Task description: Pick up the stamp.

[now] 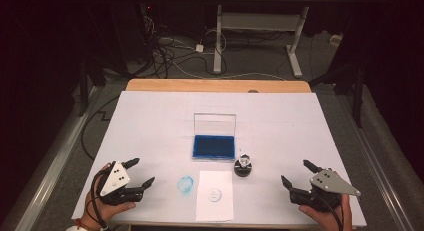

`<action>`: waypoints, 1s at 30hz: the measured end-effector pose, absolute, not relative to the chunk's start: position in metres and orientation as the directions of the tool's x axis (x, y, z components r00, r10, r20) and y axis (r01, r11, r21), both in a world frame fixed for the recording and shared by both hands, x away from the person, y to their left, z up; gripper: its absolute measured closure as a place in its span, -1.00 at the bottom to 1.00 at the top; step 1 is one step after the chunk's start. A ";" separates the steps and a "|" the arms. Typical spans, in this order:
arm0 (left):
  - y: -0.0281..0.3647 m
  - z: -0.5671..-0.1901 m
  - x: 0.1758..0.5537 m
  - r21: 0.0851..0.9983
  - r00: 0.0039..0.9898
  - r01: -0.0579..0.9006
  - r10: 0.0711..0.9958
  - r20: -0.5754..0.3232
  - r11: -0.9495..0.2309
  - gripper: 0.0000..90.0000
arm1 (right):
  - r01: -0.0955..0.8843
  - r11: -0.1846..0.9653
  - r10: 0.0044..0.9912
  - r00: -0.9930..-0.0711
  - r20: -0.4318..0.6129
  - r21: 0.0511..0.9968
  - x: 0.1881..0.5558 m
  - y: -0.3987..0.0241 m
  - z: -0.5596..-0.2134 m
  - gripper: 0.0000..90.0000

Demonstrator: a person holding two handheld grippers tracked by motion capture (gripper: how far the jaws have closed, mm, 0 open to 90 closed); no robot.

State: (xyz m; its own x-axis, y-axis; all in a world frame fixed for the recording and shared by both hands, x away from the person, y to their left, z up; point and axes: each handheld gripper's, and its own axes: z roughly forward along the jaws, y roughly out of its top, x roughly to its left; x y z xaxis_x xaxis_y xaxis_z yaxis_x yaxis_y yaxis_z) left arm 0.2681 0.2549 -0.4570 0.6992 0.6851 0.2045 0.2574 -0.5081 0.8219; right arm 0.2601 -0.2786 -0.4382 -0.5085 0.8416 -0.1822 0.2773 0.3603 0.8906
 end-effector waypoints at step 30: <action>0.256 -0.456 0.264 0.815 0.715 0.252 0.668 0.207 -0.522 -0.49 | 0.297 0.418 0.810 -0.550 -0.205 0.859 0.262 -0.275 -0.435 -0.60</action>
